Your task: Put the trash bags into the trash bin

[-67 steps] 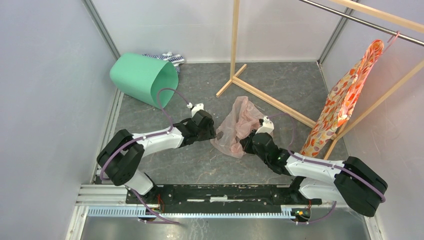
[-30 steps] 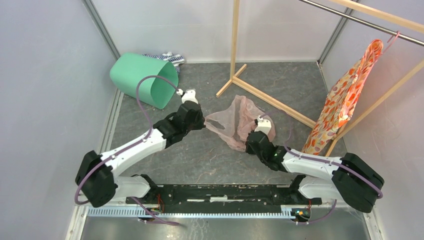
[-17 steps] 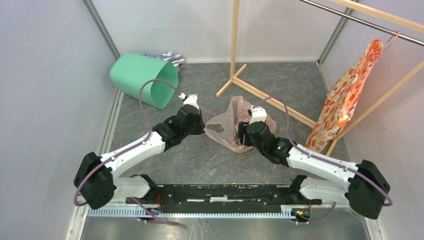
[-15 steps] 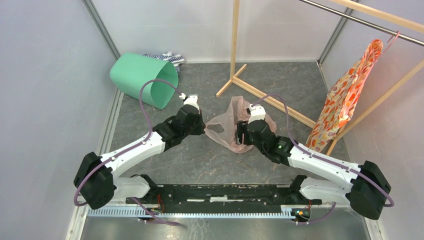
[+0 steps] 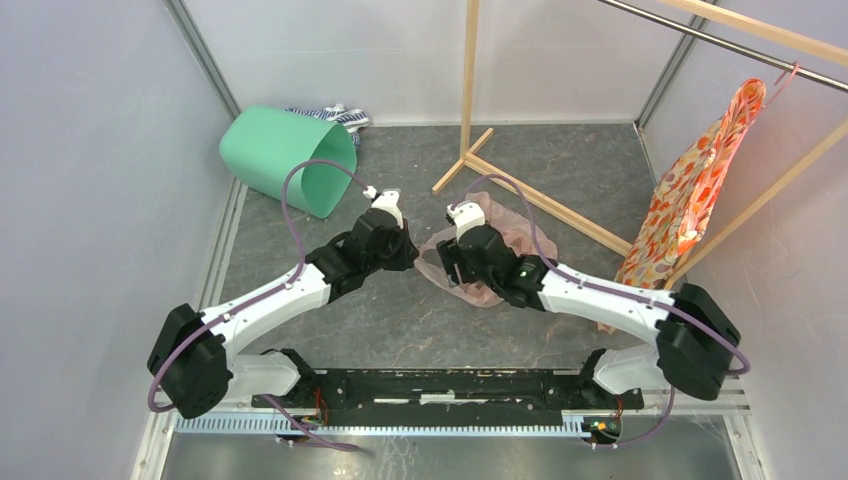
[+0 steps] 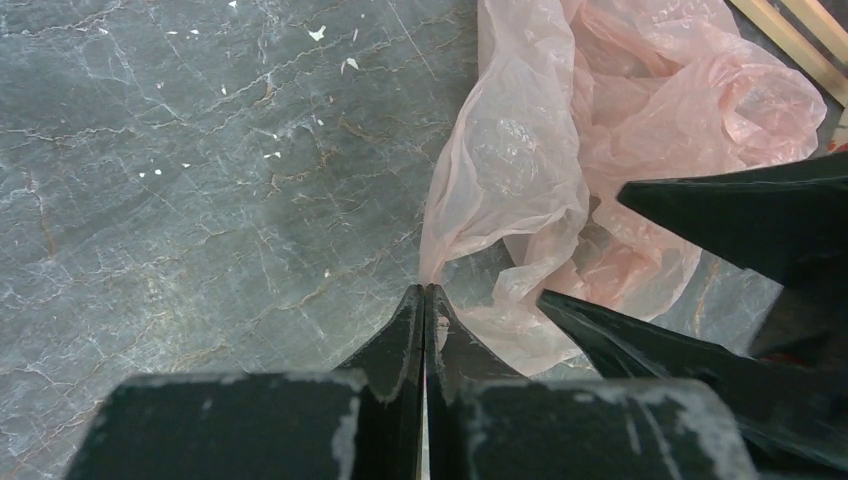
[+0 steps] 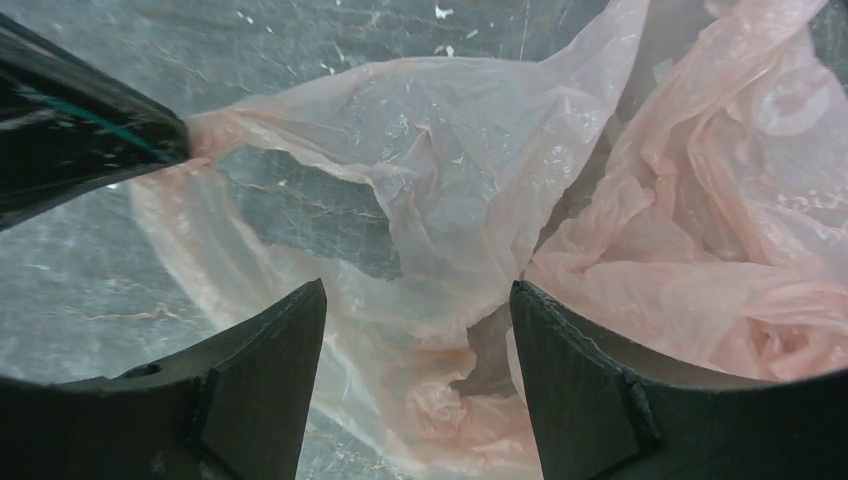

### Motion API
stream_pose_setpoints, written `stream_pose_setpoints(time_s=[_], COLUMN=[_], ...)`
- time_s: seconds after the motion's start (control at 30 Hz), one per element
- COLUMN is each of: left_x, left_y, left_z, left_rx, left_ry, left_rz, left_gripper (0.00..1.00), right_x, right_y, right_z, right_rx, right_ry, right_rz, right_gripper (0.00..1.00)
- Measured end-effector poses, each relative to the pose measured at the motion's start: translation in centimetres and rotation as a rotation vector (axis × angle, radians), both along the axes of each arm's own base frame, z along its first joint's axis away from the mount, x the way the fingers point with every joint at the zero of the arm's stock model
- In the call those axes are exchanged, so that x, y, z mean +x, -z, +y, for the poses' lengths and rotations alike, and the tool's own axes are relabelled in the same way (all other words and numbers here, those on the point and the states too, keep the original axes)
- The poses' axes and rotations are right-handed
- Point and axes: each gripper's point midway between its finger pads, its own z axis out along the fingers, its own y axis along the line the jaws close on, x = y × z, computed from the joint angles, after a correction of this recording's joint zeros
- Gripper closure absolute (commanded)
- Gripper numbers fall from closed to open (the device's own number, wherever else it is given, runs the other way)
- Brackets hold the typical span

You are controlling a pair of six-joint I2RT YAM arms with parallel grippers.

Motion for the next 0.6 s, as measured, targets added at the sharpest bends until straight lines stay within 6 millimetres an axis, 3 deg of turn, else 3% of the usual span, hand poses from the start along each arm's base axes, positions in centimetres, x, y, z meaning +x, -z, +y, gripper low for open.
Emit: stream_pose_setpoints(time_s=[0.03, 0.1, 0.13, 0.2, 0.27, 0.3, 0.4, 0.6], left_x=[-0.1, -0.2, -0.2, -0.2, -0.2, -0.2, -0.1, 0.3], left_y=[0.0, 0.0, 0.0, 0.0, 0.0, 0.0, 0.0, 0.1], left_z=[-0.1, -0.2, -0.2, -0.2, -0.2, -0.3, -0.1, 0.5], left_rx=[-0.003, -0.007, -0.007, -0.009, -0.01, -0.011, -0.011, -0.013], left_ry=[0.005, 0.012, 0.012, 0.014, 0.014, 0.016, 0.012, -0.006], left_rz=[0.002, 0.005, 0.005, 0.006, 0.007, 0.008, 0.01, 0.02], left_gripper=[0.98, 0.98, 0.97, 0.9, 0.78, 0.69, 0.53, 0.46], right_x=[0.2, 0.5, 0.6, 0.8, 1.1, 1.2, 1.6, 1.6], right_y=[0.6, 1.6, 1.9, 2.0, 1.6, 1.3, 0.7, 0.6], right_z=[0.0, 0.0, -0.1, -0.3, -0.2, -0.1, 0.1, 0.1], right_rx=[-0.021, -0.06, -0.072, -0.083, -0.08, -0.075, -0.059, -0.049], right_ry=[-0.001, 0.002, 0.007, 0.014, 0.023, 0.029, 0.042, 0.05], right_rz=[0.005, 0.011, 0.011, 0.004, -0.009, -0.014, -0.029, -0.03], right_gripper=[0.33, 0.51, 0.65, 0.86, 0.97, 1.0, 1.0, 1.0])
